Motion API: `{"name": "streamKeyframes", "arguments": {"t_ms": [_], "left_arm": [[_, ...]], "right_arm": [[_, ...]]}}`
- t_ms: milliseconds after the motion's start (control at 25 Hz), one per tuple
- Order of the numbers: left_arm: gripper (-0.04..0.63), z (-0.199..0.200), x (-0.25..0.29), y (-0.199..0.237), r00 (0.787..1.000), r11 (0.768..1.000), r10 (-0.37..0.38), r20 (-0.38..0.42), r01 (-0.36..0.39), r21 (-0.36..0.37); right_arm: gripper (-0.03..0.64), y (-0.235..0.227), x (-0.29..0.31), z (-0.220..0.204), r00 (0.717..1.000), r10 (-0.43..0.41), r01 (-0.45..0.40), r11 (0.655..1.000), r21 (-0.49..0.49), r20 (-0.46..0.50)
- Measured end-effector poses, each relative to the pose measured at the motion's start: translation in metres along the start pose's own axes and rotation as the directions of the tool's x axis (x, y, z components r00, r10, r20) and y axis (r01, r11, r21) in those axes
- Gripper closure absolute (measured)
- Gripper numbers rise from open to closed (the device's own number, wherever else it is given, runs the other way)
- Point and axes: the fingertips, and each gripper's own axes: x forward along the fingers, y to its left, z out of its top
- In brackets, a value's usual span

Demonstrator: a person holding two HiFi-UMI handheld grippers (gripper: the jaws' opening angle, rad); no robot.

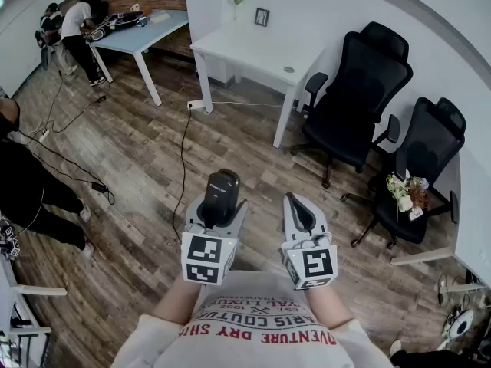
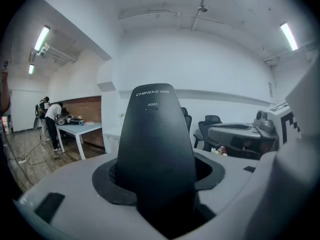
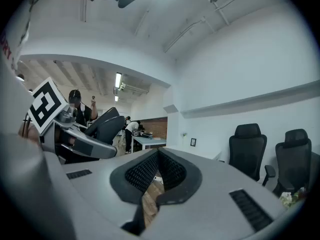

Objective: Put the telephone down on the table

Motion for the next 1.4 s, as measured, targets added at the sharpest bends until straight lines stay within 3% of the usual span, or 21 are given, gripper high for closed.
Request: {"name": "streamKeyframes", "arguments": {"t_ms": [360,680,1080,1400], "left_arm": [[0.304,0.004,0.012,0.008,1.000,1.000,0.005,0.005,-0.005,-0.007],[0.304,0.001,0.027,0.015,1.000,0.999,0.009,-0.020,-0.009,-0.031],[0.304,-0.006,0.084,0.083,0.998,0.998,0.016,-0.057,-0.019,-0.063],[0.304,0.030,0.177,0.180,0.998,0.997,-0.044,-0.053,0.040,-0.071]], "right_arm": [[0.592,-0.006,0.014,-0.003,1.000,0.000,0.000,1.000,0.008,-0.008],[0.592,-0.021,0.030,-0.014,1.000,-0.004,0.005,0.997,0.072,-0.017],[0.592,-0.024,0.108,-0.036,0.998,0.010,-0.004,0.995,0.097,-0.056],[0.592,-0.043,0.241,-0.030,0.995,-0.050,0.059,0.993,0.098,-0.090]]}}
